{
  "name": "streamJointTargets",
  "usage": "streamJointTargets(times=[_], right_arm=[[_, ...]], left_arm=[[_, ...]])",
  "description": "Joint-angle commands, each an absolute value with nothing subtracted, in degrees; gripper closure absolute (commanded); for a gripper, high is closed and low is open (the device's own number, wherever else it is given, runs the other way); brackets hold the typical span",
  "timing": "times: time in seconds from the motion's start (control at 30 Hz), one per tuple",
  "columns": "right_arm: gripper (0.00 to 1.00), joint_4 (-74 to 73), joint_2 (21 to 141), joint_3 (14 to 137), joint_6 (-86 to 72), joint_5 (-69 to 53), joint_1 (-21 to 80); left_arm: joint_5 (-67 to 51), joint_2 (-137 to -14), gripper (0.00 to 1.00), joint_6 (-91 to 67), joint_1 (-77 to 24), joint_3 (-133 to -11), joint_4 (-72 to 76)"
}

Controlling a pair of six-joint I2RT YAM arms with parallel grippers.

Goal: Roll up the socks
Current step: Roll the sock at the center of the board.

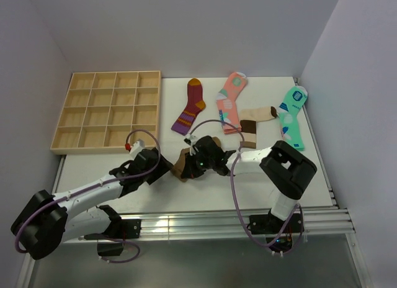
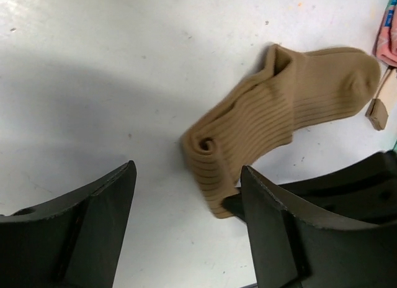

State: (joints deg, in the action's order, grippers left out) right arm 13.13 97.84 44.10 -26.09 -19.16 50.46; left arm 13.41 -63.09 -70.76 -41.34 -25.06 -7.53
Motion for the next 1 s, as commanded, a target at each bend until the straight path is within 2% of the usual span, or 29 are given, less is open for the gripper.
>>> streamJointTargets(times=[0.0,0.3,0.57,0.97], right_arm=[[1.00,18.88,99.57,40.79,-32.42,-33.65,45.63],[1.00,32.86,106.87,36.21,-43.85,-44.73,39.20],[1.00,36.21,109.95,35.42,-46.14,-46.32,36.48],[0.99,31.38,109.78,37.26,-43.95,-44.83,35.95]], left_arm=[[13.10,-62.49,0.26,-72.07,-41.57,-23.56,-3.17],[10.37,-68.11,0.27,-70.67,-42.19,-25.04,-0.53],[9.76,-72.42,0.31,-70.49,-42.54,-26.19,1.41],[10.20,-77.69,0.48,-71.19,-42.54,-26.81,0.88]])
